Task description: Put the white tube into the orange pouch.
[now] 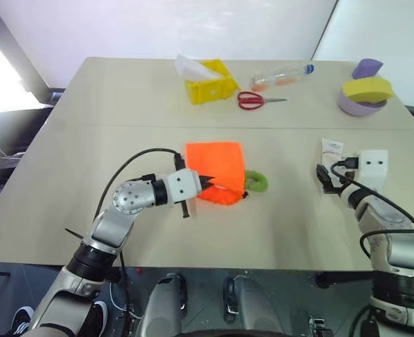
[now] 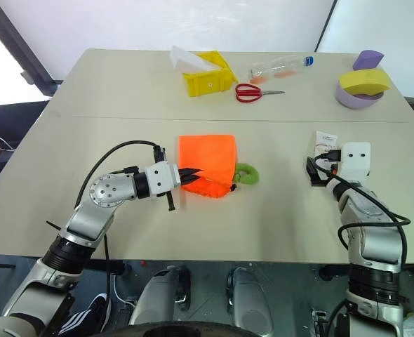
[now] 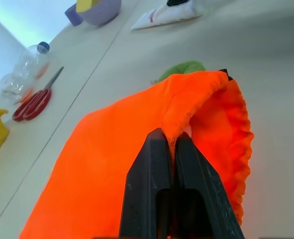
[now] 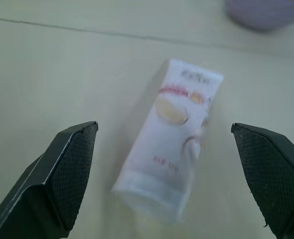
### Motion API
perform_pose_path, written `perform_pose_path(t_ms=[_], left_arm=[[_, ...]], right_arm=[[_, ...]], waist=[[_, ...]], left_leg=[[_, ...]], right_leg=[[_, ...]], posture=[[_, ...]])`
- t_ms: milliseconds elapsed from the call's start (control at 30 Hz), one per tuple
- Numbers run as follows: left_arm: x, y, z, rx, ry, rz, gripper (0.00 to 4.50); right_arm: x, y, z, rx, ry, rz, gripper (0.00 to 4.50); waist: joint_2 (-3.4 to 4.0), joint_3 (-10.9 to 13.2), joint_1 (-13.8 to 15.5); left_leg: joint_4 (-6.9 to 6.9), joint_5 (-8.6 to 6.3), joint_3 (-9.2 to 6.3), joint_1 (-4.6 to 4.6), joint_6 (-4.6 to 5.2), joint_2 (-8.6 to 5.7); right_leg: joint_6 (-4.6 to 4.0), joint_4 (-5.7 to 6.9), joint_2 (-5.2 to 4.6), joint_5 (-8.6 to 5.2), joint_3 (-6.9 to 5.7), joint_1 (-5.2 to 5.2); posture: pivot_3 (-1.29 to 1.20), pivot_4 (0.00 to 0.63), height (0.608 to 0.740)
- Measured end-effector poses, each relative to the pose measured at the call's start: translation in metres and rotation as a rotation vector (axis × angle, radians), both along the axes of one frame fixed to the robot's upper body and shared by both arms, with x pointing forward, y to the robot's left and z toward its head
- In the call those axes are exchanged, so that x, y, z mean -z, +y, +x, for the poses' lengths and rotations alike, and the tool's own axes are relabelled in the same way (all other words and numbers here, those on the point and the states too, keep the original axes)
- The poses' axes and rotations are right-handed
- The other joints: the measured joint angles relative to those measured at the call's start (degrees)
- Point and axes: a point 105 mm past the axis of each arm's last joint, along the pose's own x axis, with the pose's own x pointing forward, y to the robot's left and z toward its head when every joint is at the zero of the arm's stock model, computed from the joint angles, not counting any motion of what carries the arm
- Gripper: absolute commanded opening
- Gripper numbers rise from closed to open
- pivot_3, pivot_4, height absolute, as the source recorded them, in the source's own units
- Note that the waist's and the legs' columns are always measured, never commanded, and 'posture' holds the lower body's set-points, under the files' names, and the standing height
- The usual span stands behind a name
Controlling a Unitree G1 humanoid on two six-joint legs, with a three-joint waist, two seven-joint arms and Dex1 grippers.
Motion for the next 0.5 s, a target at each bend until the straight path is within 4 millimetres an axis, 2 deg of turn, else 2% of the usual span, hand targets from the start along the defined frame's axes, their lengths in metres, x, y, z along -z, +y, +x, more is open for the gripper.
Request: perform_pose_path(t_ms=[300, 500], left_arm=[[0.003, -0.001, 0.0, -0.001, 0.007, 0.004, 0.0], [0.004, -0.002, 0.0, -0.006, 0.007, 0.0, 0.0]], right_arm=[[0.0, -0.01, 0.002, 0.058, 0.052, 0.009, 4.48], [0.006, -0.015, 0.016, 0.094, 0.106, 0.056, 4.48]], waist=[[0.03, 0.0, 0.14], [0.03, 0.0, 0.0]], left_leg=[[0.01, 0.0, 0.02, -0.03, 0.01, -0.02], [-0.01, 0.01, 0.01, -0.02, 0.01, -0.01]], right_leg=[[-0.12, -0.03, -0.03, 0.11, 0.0, 0.0], [-0.04, -0.03, 0.03, 0.15, 0.01, -0.01]], posture=[[0.0, 0.15, 0.74], [0.0, 0.15, 0.74]])
